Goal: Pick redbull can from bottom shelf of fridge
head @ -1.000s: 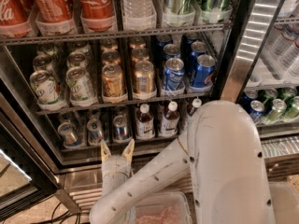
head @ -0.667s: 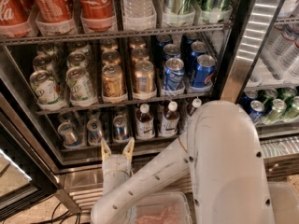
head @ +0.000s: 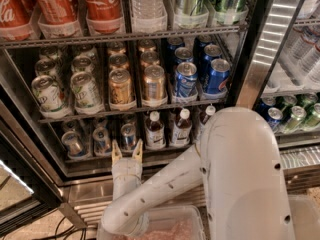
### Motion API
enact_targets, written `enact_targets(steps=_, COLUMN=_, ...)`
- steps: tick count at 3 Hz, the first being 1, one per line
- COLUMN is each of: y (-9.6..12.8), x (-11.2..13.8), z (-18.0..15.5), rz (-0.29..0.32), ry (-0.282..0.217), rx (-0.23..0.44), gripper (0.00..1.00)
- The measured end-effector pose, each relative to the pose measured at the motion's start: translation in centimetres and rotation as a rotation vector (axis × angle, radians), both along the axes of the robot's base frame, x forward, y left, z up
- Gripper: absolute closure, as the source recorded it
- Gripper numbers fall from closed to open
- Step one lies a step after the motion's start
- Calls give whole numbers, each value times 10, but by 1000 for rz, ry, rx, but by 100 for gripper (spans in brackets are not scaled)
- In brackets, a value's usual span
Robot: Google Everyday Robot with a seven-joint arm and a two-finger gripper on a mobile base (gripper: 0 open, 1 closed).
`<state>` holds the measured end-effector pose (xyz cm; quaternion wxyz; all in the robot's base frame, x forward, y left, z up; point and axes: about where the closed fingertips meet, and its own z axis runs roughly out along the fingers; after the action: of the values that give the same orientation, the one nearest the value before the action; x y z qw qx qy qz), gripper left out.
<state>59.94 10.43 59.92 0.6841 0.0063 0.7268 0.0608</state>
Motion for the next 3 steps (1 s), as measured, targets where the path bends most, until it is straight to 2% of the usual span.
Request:
enact_targets(steps=1, y=-7, x=10, z=7, rz=-12, ry=-25, rx=-10, gripper=38)
enact_targets(steps=3, y=-14, x=32, z=14, rz=-18, ry=-42, rx=-21, gripper=37)
